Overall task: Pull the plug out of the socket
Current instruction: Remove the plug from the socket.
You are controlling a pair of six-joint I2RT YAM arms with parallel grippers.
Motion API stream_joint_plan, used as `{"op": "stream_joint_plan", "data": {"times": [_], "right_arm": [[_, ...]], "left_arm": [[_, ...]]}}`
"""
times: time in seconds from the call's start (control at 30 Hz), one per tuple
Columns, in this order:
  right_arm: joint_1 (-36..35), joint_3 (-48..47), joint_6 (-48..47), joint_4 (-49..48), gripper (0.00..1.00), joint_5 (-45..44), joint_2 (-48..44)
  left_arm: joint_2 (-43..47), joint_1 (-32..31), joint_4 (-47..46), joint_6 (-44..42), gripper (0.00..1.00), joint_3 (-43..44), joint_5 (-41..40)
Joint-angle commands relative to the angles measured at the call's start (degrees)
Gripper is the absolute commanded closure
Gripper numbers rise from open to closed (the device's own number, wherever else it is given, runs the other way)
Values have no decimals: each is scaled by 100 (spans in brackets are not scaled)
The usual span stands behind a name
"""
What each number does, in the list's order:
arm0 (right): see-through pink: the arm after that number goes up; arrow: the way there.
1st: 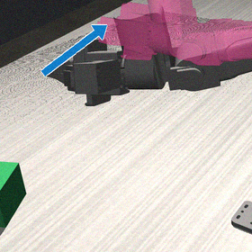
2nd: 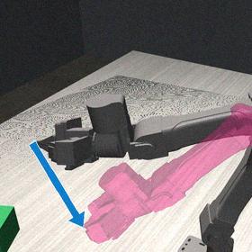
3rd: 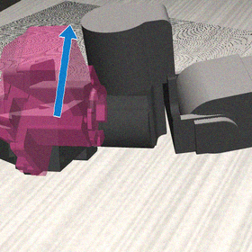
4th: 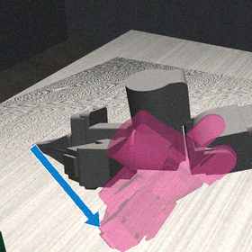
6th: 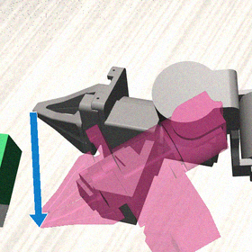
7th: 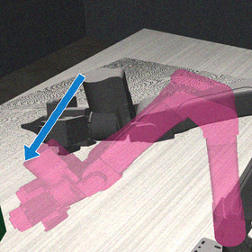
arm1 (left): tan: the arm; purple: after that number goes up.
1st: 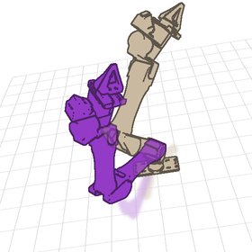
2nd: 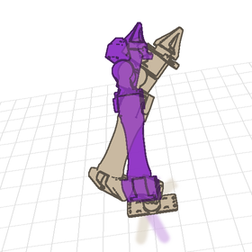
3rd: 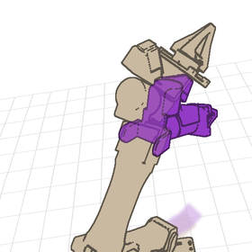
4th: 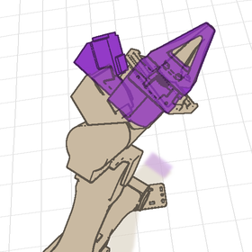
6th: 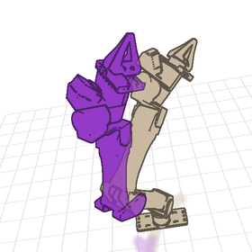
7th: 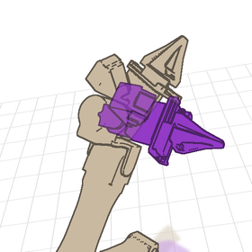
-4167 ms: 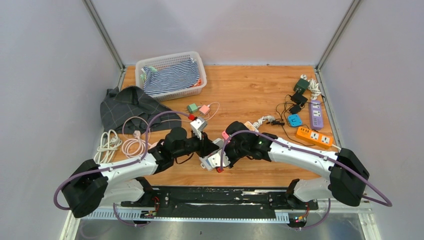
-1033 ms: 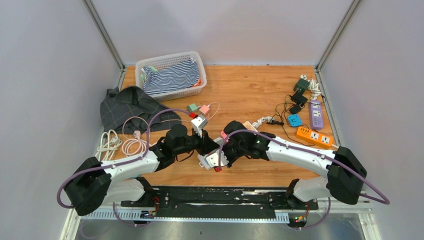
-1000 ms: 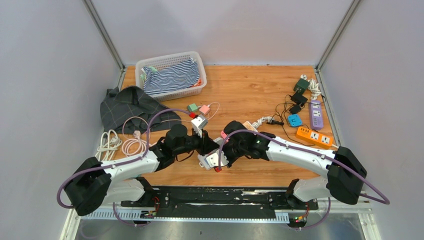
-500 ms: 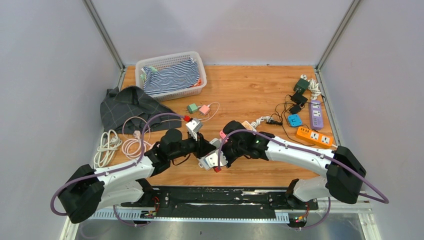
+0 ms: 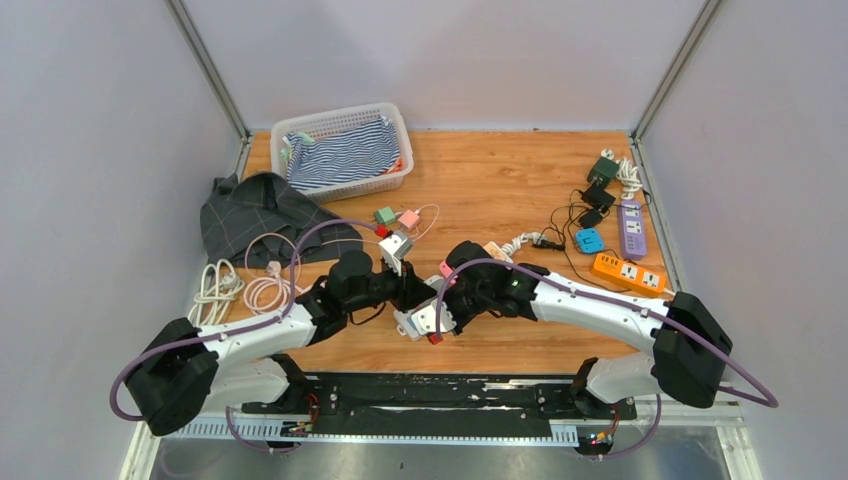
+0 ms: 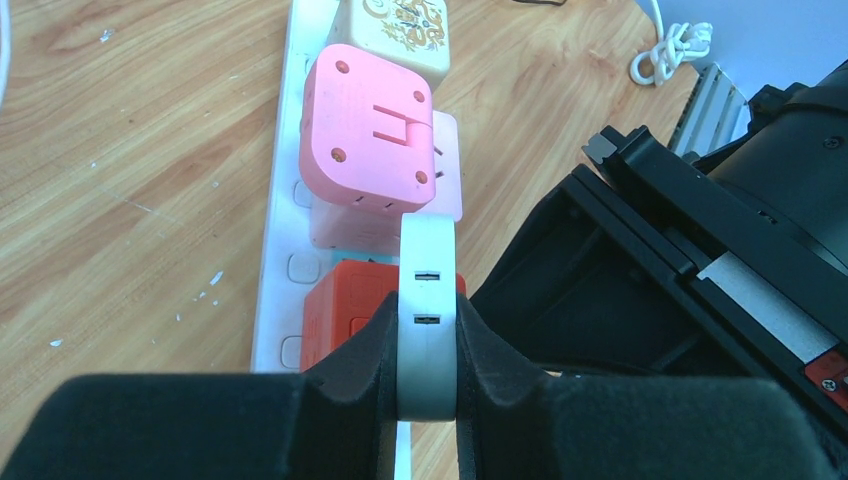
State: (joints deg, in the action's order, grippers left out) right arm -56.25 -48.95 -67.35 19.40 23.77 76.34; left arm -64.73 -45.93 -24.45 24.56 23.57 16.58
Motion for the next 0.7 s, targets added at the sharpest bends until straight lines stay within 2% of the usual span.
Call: {"op": "stream_joint_plan", "data": {"times": [0.0, 0.37, 0.67], "right_arm": [[-13, 298, 82, 976, 81, -384, 378], [-9, 263, 78, 1031, 82, -369, 434], [-9, 245, 80, 1066, 82, -389, 496]], "left_arm": [[-61, -74, 171, 26, 100, 23, 337], [818, -74, 291, 236, 100, -597, -47], [386, -74, 291, 481, 100, -120, 47]]}}
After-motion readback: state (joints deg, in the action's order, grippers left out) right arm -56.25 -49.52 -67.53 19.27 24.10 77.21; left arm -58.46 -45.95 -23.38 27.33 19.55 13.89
